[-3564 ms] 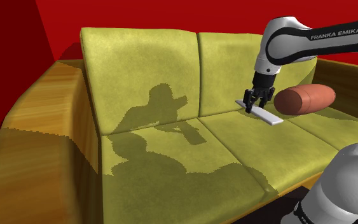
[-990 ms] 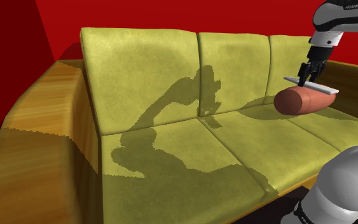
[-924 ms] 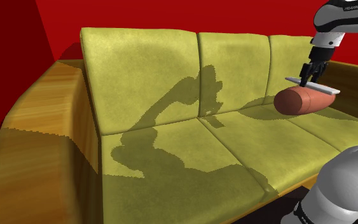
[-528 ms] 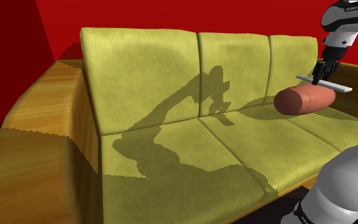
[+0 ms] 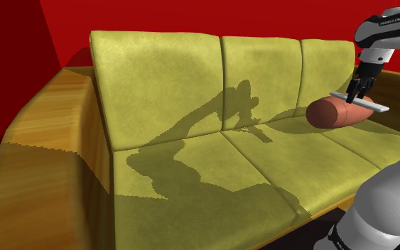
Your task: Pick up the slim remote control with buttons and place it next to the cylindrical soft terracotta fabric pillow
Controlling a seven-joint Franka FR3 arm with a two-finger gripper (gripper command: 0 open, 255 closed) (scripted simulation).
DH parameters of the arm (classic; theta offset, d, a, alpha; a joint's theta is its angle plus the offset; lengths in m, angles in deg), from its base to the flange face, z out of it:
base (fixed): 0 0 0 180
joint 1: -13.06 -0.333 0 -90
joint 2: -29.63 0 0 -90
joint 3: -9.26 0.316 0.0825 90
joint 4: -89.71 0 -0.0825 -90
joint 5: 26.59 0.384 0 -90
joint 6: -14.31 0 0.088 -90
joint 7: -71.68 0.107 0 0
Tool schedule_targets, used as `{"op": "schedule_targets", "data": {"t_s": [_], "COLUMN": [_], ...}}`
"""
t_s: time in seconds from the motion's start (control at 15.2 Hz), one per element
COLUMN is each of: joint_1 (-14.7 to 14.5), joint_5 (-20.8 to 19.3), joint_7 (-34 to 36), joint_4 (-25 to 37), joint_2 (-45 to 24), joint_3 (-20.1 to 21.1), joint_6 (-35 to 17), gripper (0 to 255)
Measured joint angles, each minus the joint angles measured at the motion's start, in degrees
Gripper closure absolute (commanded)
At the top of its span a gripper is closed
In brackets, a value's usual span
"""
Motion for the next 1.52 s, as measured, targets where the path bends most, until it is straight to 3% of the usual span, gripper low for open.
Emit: {"op": "schedule_targets", "data": {"t_s": [1.52], "joint_1": [-0.1], "joint_5": [1.0], "joint_7": [-0.9], "joint_4": [-14.7], "joint_2": [-3.9], "joint_3": [-3.9], "joint_6": [-18.0], "gripper": [255]}}
